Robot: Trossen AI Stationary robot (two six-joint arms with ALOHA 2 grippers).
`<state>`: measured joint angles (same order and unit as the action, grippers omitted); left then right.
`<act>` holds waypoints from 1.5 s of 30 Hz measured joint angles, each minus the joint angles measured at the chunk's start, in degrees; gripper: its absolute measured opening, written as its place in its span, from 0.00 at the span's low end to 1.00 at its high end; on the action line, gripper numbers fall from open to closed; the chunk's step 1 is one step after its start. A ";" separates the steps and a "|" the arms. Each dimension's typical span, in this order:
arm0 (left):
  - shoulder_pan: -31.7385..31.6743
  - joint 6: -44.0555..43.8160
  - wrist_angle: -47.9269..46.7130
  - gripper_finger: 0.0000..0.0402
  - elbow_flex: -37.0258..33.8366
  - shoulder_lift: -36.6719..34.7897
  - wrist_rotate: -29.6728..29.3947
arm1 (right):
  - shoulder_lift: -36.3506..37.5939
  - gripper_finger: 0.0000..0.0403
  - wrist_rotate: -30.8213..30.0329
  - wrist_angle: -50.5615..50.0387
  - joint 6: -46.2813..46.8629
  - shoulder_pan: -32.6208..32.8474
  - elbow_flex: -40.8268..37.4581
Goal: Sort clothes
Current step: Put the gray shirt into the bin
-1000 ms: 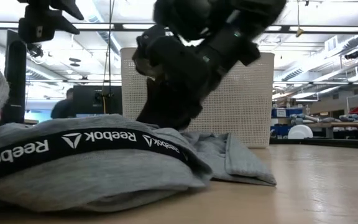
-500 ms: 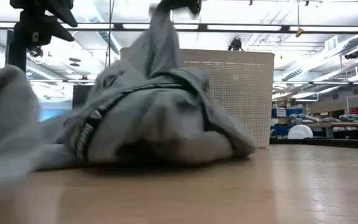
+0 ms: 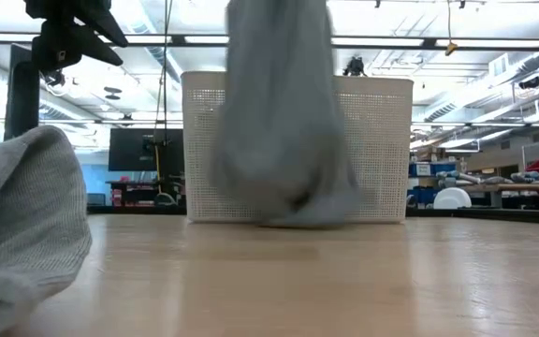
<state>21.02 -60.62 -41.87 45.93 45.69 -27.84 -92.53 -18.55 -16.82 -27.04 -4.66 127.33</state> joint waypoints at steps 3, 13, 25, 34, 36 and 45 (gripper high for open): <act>0.00 0.39 -0.02 0.34 0.00 0.00 -0.37 | -1.36 0.01 -0.04 4.04 -0.30 -4.65 2.80; 0.00 3.45 -0.60 0.34 0.00 0.02 -2.59 | -2.08 0.01 0.09 11.08 4.06 -17.59 4.55; -0.02 3.78 -3.66 0.34 0.00 0.00 -6.47 | -4.87 0.01 18.05 -28.11 30.78 -19.59 4.46; -0.03 3.57 -3.73 0.34 0.00 0.00 -6.82 | -18.27 0.11 15.82 -57.68 39.26 -15.89 4.44; -0.02 3.46 -3.69 0.34 0.00 0.00 -6.82 | -22.30 0.17 15.58 -61.21 40.45 -15.89 4.46; -0.02 3.22 -1.17 0.34 0.02 0.00 -6.49 | -36.44 0.48 21.36 -63.05 45.07 -16.88 4.46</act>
<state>20.99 -57.40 -43.05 45.95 45.69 -34.34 -128.97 2.81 -79.87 18.04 -21.54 131.79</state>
